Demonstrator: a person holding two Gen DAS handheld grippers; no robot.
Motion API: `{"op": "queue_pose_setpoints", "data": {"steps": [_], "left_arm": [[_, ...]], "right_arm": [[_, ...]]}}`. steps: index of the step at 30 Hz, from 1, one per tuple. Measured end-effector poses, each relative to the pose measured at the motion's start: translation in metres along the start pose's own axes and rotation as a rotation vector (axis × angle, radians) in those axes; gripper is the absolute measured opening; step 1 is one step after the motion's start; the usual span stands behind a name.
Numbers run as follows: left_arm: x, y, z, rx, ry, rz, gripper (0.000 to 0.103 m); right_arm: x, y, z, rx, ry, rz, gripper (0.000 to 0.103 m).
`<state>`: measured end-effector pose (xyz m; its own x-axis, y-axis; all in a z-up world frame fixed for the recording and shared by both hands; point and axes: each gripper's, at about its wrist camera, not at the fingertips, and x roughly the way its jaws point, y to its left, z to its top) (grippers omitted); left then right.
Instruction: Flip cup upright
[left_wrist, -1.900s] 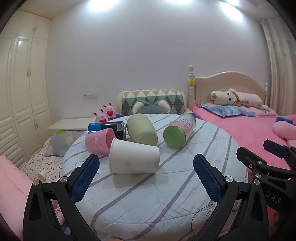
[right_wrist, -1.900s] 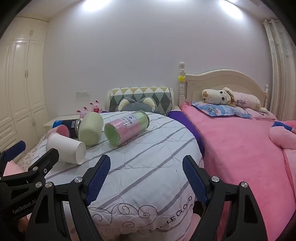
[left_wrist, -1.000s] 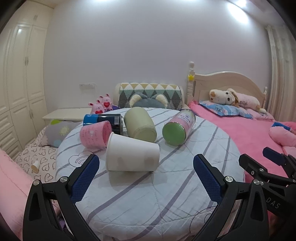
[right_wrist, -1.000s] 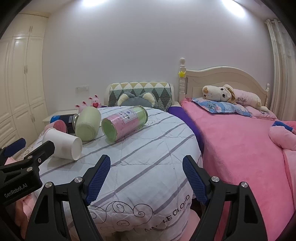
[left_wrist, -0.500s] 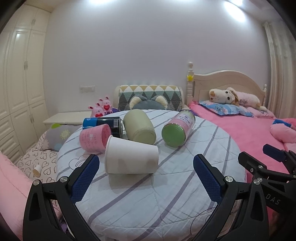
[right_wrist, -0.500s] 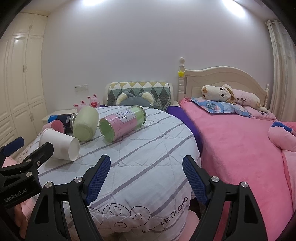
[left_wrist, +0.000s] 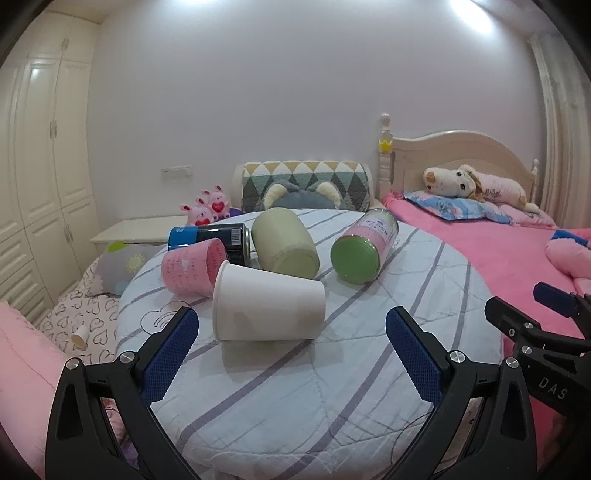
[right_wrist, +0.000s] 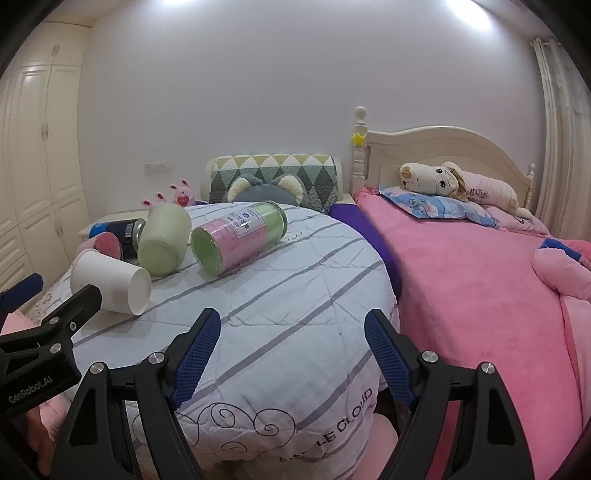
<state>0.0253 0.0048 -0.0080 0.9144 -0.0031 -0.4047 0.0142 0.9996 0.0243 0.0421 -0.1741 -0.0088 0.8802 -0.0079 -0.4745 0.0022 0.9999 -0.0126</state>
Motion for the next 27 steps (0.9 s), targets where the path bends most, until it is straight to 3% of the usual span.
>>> {"op": "queue_pose_setpoints", "data": {"steps": [15,19,27], "left_arm": [[0.027,0.021,0.019,-0.023,0.043,-0.075,0.103],[0.039,0.028,0.035,0.003,0.053,-0.123,0.103],[0.067,0.03,0.073,0.118,0.09,-0.138,0.103]], "right_arm": [[0.031,0.002,0.016,0.053,0.107,-0.003,0.082],[0.039,0.0,0.032,0.1,0.122,0.008,0.082],[0.07,-0.004,0.072,0.242,0.193,0.077,0.082]]}}
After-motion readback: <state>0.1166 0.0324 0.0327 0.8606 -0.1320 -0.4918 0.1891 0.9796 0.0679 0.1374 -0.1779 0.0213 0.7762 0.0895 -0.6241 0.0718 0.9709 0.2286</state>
